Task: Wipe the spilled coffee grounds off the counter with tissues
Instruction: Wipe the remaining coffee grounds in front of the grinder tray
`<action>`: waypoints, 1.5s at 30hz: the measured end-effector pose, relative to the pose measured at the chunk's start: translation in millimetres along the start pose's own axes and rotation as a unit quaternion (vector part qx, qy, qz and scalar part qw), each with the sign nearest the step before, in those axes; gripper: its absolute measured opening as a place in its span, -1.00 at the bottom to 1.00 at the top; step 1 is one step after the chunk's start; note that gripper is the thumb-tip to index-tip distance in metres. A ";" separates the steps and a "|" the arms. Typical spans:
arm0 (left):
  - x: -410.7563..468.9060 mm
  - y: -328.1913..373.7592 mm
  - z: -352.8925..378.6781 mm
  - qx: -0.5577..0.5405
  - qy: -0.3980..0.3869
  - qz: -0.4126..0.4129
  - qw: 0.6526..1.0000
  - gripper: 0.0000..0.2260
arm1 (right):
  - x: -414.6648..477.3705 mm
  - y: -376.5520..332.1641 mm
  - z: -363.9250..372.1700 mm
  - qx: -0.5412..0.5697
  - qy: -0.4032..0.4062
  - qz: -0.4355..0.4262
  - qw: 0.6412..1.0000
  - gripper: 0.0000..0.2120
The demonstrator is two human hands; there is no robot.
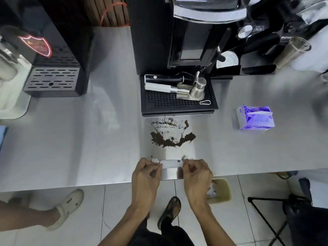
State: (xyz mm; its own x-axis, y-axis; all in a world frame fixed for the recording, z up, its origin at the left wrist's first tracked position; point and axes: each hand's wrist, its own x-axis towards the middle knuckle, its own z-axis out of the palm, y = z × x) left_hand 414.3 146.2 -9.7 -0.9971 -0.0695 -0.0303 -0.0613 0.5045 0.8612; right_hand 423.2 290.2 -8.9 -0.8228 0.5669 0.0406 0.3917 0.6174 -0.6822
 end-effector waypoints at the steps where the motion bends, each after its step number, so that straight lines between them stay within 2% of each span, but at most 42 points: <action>1: 0.2 -7.3 -4.4 0.011 0.008 0.003 1.000 -0.95 | -8.4 -0.8 6.6 -0.002 -0.012 -0.004 1.000 -0.80; 4: 6.8 -22.1 -15.2 0.021 0.009 0.008 1.000 -0.95 | -21.4 -7.0 24.9 -0.012 -0.026 -0.009 1.000 -0.81; 10: 57.0 -19.4 -12.3 0.045 0.002 0.041 0.998 -0.96 | 2.3 -23.5 44.9 -0.018 -0.001 0.026 1.000 -0.82; 14: 82.0 -15.1 -6.8 0.023 -0.032 0.062 0.997 -0.95 | 14.2 -32.0 44.9 0.010 0.023 0.055 0.998 -0.85; 18: 70.1 -26.2 -23.7 0.034 -0.017 0.088 0.995 -0.94 | -6.9 -39.7 40.9 0.021 0.013 0.017 1.000 -0.80; 23: 64.5 -40.7 -51.4 0.068 0.004 0.071 0.995 -0.92 | -25.6 -46.7 66.6 -0.005 -0.010 0.007 1.000 -0.71; 27: 92.5 -48.1 -53.7 0.099 -0.011 0.059 0.993 -0.95 | -15.4 -59.1 84.1 -0.010 -0.007 0.027 1.000 -0.83; 30: 120.4 -45.3 -43.4 0.118 -0.015 0.090 0.989 -0.94 | -5.7 -68.5 90.2 -0.002 0.000 0.043 0.999 -0.85; 35: 153.2 -37.8 -24.2 0.156 -0.059 0.133 0.977 -0.90 | -1.4 -78.9 94.9 0.014 0.025 0.089 0.996 -0.84; 41: 159.2 -34.9 -8.7 0.115 -0.106 0.169 0.973 -0.93 | -5.6 -73.8 85.9 0.012 0.059 0.127 0.990 -0.81; 45: 159.7 -37.7 1.1 0.125 -0.151 0.191 0.962 -0.91 | -3.0 -66.6 79.3 -0.010 0.083 0.158 0.984 -0.85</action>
State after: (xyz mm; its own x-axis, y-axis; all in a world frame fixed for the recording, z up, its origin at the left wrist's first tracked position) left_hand 257.4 117.0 -47.5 -0.9142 0.3959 0.0865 0.3415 0.6375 0.6906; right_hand 366.9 204.2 -21.5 -0.5810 0.8123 -0.0512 0.6268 0.4064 -0.6648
